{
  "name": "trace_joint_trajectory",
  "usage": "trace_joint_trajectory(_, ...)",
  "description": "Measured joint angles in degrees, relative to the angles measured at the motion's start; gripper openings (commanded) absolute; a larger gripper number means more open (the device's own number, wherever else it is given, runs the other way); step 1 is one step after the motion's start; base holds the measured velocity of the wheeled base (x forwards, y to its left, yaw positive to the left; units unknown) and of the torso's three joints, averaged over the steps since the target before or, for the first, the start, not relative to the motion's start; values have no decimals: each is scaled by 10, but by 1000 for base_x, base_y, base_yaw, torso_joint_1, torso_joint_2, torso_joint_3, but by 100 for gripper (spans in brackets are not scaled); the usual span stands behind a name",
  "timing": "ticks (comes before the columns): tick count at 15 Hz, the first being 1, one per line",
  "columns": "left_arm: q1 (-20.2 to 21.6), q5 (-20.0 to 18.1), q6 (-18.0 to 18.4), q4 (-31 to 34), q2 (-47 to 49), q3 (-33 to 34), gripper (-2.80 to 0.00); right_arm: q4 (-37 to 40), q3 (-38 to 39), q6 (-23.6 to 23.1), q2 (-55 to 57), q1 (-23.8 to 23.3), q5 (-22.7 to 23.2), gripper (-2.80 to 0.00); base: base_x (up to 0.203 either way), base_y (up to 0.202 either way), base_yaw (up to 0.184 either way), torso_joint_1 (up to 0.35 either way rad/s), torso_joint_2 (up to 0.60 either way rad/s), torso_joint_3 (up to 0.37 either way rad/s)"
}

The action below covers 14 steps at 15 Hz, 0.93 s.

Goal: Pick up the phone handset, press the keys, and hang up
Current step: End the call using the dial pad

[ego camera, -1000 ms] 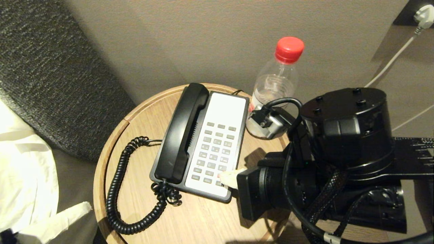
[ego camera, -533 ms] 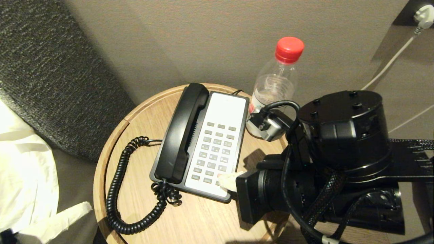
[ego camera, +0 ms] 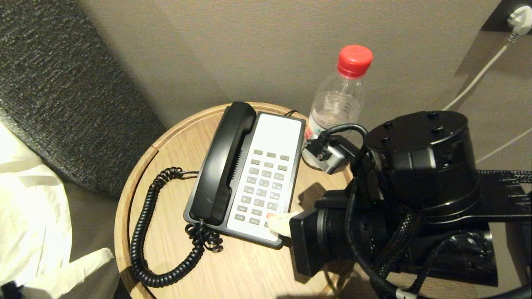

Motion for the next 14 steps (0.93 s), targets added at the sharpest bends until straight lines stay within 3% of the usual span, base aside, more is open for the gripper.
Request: trace_joint_trajectory(14,0,-1,1,-1,0,3,-280,-2,-1,0,6,0,3,-280,0,0,0,0,0,0)
